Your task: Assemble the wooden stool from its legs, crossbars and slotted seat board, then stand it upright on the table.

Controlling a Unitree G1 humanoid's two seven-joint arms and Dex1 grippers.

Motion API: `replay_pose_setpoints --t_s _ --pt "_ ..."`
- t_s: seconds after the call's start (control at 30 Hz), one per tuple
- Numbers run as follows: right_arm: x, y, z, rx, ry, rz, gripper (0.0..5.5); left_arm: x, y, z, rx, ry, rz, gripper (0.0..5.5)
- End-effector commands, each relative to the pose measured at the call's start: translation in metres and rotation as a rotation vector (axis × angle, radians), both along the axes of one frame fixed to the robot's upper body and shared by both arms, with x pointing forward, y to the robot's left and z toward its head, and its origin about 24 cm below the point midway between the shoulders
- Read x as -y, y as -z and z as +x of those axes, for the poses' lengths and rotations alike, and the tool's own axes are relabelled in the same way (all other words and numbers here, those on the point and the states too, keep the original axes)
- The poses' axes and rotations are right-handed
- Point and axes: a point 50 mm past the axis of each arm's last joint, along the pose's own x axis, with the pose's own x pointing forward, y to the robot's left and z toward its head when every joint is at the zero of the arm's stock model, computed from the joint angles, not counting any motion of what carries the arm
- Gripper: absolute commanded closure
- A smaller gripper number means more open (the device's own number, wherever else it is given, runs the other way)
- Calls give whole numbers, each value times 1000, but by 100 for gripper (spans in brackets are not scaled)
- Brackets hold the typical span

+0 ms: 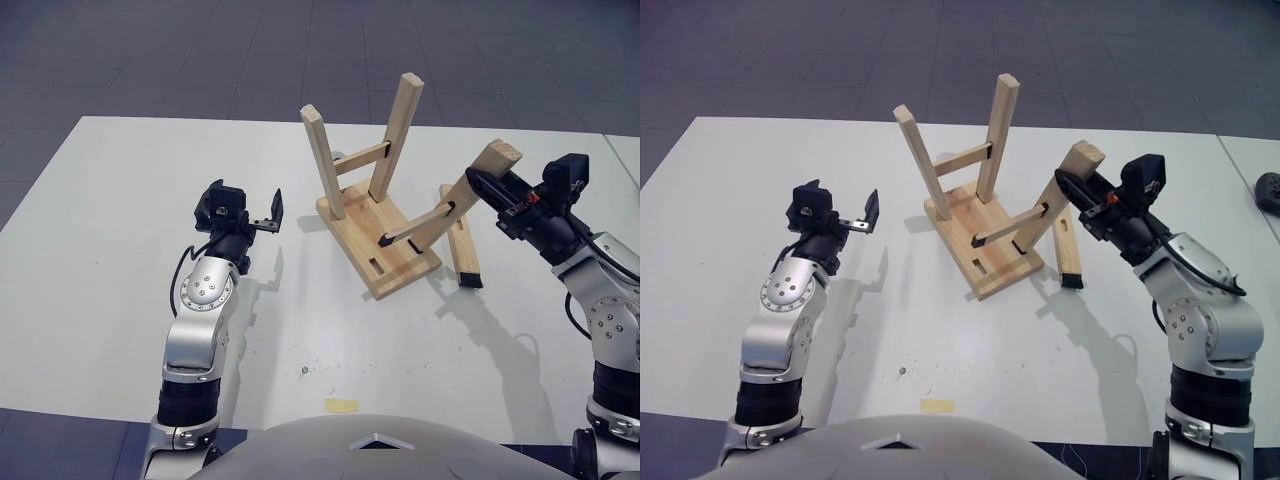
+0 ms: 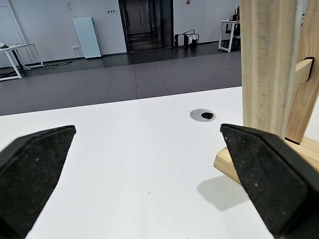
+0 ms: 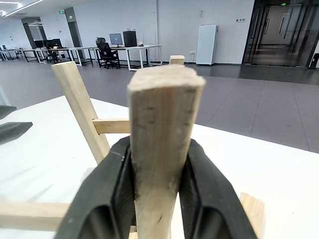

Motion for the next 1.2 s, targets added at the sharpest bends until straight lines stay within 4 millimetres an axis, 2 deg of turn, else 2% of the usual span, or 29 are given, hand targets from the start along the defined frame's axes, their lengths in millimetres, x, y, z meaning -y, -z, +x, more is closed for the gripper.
replay_pose_setpoints --t_s 0.03,0.1,0.17,0.23,0.27,0.37,0.4,0.47,0.57,0.67,0.77,0.83,0.87,0.9,0.97,1.03,1.1,1.2 --pt "-11 60 -19 -531 100 -86 448 -2 -1 1 0 0 27 10" --pt "-35 28 4 -356 19 -84 448 -2 -1 1 -2 2 29 10" --pt "-40 14 19 -267 47 -87 448 0 -1 2 -2 17 36 10" --pt "-32 23 19 -285 117 -124 448 1 -2 5 0 28 40 10" --pt "-27 35 12 -334 147 -138 448 1 -2 5 0 29 42 10" --pt "-13 75 -23 -530 239 -161 448 -1 0 4 -6 25 44 10" --pt "-12 83 -34 -569 251 -173 448 -1 0 3 -8 22 44 10" --pt "-15 88 -46 -591 223 -210 448 -1 1 2 -13 21 43 10" --pt "-20 87 -50 -579 178 -239 448 1 1 3 -10 27 48 10" --pt "-27 71 -29 -483 200 -172 448 1 -1 5 -7 32 49 10" --pt "-43 33 8 -260 208 -43 448 1 -1 7 -5 45 58 10" --pt "-47 17 19 -155 216 -37 448 2 -3 10 1 57 63 10" --pt "-48 18 19 -158 215 -56 448 2 -4 10 4 58 63 10" --pt "-46 32 13 -236 220 -71 448 2 -5 11 6 58 65 10" --pt "-38 65 -11 -406 250 -102 448 1 -4 10 1 54 66 10" --pt "-32 82 -31 -516 280 -105 448 0 -2 8 -6 50 65 10" --pt "-32 87 -43 -573 271 -109 448 0 1 5 -15 45 63 10" --pt "-42 84 -40 -573 216 -120 448 2 0 6 -11 45 67 10"
